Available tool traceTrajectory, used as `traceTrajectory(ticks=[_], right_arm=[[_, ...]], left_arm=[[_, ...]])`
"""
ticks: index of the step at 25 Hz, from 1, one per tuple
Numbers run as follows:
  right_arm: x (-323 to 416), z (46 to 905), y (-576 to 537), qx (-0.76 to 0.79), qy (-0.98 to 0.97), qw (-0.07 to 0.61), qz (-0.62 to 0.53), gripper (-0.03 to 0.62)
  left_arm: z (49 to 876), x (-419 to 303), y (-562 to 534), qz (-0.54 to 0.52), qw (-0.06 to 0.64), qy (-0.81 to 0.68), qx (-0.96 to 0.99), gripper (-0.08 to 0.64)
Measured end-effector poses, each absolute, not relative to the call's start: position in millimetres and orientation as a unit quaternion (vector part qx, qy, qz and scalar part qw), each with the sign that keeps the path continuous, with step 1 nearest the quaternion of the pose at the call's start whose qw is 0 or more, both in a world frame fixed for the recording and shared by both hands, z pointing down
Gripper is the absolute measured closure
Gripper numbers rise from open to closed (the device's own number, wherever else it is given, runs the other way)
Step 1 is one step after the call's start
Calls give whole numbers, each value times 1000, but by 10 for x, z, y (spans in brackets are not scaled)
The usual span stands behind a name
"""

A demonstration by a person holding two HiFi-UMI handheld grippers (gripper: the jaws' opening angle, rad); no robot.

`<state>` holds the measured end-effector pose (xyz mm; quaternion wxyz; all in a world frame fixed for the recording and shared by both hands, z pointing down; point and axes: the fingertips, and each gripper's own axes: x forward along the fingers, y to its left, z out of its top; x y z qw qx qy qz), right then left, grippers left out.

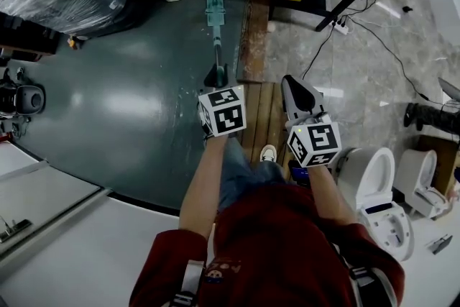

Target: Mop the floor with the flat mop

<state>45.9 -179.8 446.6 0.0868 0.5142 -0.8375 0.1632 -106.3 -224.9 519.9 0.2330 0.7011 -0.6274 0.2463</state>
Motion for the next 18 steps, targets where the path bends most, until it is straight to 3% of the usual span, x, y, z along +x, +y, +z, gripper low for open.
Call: traceTrajectory(ticks=[18], right_arm=[[113, 4663, -2254, 515, -834, 97, 173, 572]], left_arm=[[5367, -1396, -2946, 243, 237, -628, 700, 451]])
